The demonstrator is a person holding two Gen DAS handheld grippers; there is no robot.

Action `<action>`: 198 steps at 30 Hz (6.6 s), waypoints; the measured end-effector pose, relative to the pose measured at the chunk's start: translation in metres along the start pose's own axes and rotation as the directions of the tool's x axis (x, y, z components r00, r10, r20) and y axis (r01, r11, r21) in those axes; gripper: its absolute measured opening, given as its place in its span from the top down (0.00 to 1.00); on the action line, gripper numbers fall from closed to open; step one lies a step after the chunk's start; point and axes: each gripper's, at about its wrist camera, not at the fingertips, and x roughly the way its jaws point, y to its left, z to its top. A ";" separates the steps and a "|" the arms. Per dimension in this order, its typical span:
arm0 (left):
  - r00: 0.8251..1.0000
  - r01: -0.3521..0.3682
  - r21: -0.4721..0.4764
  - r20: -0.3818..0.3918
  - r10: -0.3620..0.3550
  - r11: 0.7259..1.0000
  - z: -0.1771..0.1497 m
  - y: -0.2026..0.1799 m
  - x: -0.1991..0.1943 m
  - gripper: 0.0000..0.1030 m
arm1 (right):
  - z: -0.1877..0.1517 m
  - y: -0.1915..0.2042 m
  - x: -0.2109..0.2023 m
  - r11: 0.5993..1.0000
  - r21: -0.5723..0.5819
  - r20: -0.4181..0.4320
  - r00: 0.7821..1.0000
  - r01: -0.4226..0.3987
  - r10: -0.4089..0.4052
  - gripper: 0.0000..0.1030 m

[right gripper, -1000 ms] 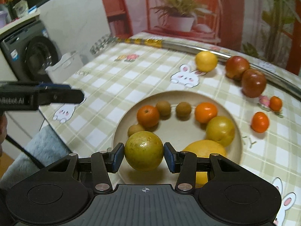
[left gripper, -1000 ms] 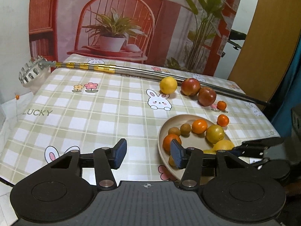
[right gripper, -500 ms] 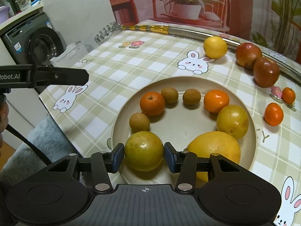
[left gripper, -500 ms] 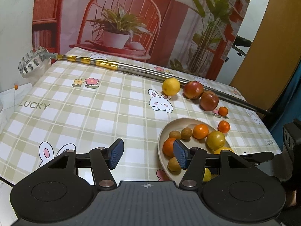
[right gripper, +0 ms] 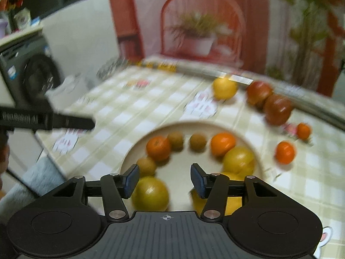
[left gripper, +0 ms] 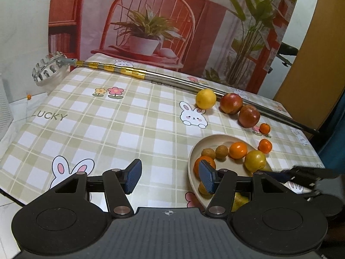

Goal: Organize fruits
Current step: 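Lower the yellow-green fruit onto the plate and open the right tool, then grasp a mandarin with the left tool while the right tool moves toward the red apples, then grasp a red apple with the right tool while the left tool lifts the mandarin, then lower the apple onto the plate and open the right tool while the left tool holds the mandarin, then lower the mandarin onto the plate and open the left tool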

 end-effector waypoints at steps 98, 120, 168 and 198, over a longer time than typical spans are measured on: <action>0.988 0.153 0.212 -0.052 -0.145 0.965 0.056 -0.088 0.060 0.62 | 0.044 -0.185 -0.010 0.976 0.192 0.225 0.963 0.105 -0.148 0.44; 0.988 0.152 0.053 -0.038 -0.150 0.987 0.032 -0.023 0.054 0.62 | 0.086 -0.188 0.131 0.971 0.028 -0.054 0.971 0.236 -0.235 0.39; 0.979 0.195 0.048 -0.075 -0.192 0.980 0.009 -0.025 0.042 0.62 | 0.041 -0.030 0.067 0.964 -0.236 -0.212 0.974 -0.126 0.075 0.42; 0.972 0.171 0.087 -0.178 -0.154 0.981 -0.008 -0.036 0.047 0.62 | 0.008 -0.073 -0.013 0.988 0.153 0.133 0.990 0.015 -0.036 0.40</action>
